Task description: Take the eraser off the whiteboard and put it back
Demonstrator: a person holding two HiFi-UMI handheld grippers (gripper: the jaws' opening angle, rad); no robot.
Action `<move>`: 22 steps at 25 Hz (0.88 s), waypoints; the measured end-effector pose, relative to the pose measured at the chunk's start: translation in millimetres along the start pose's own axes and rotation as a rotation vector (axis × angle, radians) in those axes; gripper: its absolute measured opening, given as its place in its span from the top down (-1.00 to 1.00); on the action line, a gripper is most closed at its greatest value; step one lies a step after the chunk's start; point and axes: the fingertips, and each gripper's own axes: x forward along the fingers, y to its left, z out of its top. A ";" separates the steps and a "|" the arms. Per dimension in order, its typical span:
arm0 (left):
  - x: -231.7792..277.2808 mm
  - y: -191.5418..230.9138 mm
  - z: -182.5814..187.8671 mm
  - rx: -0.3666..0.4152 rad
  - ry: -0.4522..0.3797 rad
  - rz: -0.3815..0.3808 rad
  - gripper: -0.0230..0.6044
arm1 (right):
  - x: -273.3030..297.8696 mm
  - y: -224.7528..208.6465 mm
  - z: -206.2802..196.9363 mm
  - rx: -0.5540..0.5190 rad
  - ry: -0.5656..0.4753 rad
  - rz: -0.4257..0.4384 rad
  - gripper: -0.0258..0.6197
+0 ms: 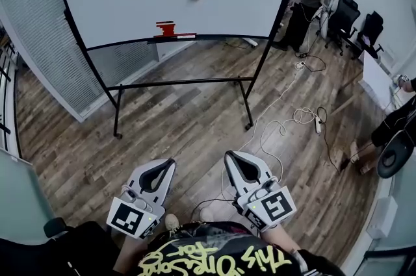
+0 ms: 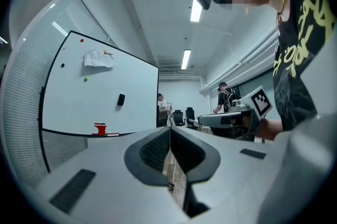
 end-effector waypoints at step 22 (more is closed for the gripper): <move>12.6 -36.9 -5.5 -0.004 0.034 0.132 0.89 | -37.7 -40.7 -8.6 0.072 -0.023 0.068 0.89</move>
